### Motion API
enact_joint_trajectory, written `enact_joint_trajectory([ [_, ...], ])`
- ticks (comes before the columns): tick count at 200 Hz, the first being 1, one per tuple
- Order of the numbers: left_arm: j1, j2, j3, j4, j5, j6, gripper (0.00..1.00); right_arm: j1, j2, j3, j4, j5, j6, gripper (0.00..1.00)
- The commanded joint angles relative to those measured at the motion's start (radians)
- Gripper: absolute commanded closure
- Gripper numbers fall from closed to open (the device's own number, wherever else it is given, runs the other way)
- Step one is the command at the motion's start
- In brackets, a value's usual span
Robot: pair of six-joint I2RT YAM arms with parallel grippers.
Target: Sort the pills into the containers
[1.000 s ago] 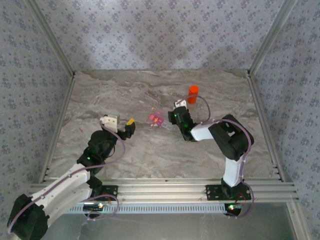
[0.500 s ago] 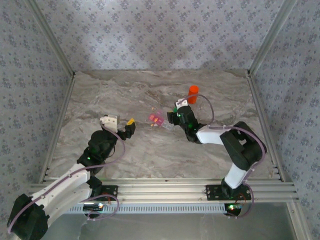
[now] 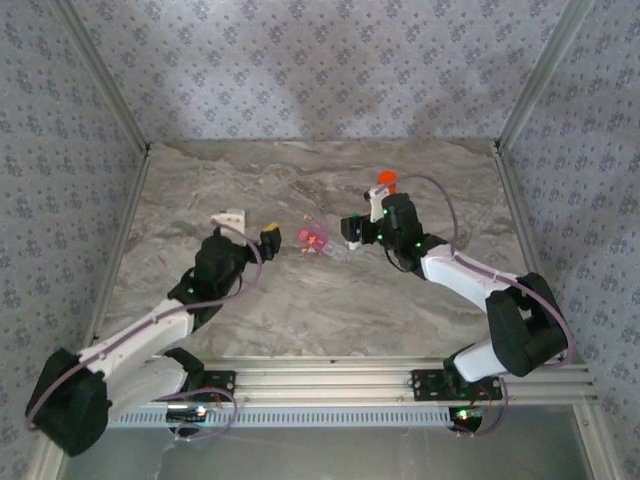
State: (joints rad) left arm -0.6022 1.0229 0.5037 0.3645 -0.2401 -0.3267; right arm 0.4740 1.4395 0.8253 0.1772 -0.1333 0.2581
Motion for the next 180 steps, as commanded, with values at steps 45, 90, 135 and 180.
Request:
enact_joint_trajectory([
  [45,-0.073,0.446,0.404,-0.072,0.135,-0.259,0.37,-0.116,0.048,0.101,-0.112,-0.212,0.018,0.38],
  [90,-0.12,0.637,0.552,-0.072,0.182,-0.298,0.48,-0.154,0.096,0.082,-0.052,-0.289,0.018,0.41],
  [135,-0.131,0.762,0.63,-0.063,0.266,-0.337,0.49,-0.177,0.141,0.07,-0.038,-0.325,0.02,0.43],
  [180,-0.136,0.818,0.66,-0.047,0.312,-0.362,0.52,-0.18,0.183,0.051,-0.009,-0.341,0.032,0.46],
])
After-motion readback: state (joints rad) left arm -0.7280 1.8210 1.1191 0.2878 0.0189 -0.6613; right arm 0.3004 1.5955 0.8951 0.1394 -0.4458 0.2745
